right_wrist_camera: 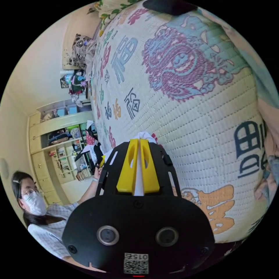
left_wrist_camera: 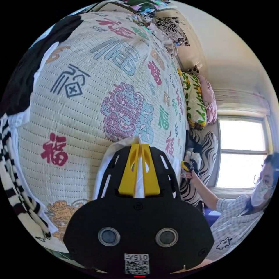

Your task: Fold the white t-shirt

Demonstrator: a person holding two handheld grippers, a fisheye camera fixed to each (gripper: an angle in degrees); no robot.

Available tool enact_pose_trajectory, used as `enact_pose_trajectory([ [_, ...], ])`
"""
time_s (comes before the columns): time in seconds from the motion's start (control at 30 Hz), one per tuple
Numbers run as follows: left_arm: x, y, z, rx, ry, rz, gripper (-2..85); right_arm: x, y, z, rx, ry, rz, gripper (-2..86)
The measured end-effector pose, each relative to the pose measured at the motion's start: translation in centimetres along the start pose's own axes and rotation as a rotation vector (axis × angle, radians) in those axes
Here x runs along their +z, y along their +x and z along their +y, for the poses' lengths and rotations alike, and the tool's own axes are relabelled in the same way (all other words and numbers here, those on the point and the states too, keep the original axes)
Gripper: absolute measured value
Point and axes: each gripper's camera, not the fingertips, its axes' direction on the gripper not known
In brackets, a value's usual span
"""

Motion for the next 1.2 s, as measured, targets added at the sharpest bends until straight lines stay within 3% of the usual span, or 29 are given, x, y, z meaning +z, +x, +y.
enact_pose_trajectory([
  [0.27, -2.9, 0.6, 2.2, 0.025, 0.015, -0.071, -0.1, 2.6, -1.3, 0.5, -0.065, 0.001, 0.142, -0.8],
  [0.4, -4.6, 2.2, 4.9, 0.051, 0.113, -0.098, 0.4, 3.7, -2.5, 2.2, -0.105, 0.033, 0.169, -0.3],
  [0.5, -7.1, 4.9, 9.1, 0.098, 0.137, -0.162, 0.6, 4.4, -5.2, 6.0, -0.246, 0.022, 0.242, -0.2],
  [0.6, -7.3, 9.3, 15.5, 0.181, 0.053, -0.303, 0.6, 7.8, -9.7, 11.6, -0.453, -0.079, 0.362, -0.3],
  [0.67, -6.0, 12.4, 19.6, 0.258, -0.015, -0.448, 0.4, 12.3, -12.8, 16.7, -0.588, -0.114, 0.595, -0.8],
  [0.73, -3.7, 16.0, 24.6, 0.331, -0.046, -0.620, 0.1, 16.0, -13.5, 19.6, -0.592, -0.121, 0.708, -0.9],
  [0.93, 3.3, 18.0, 30.9, 0.347, -0.193, -0.738, -0.4, 27.9, -12.5, 24.6, -0.544, -0.254, 0.801, -1.0],
  [1.03, 4.5, 18.2, 33.1, 0.359, -0.118, -0.774, -0.7, 32.1, -13.1, 25.8, -0.577, -0.200, 0.923, -1.0],
  [1.2, 3.3, 18.0, 34.1, 0.308, -0.103, -0.701, -0.7, 34.7, -13.6, 26.3, -0.518, -0.125, 0.843, -0.9],
])
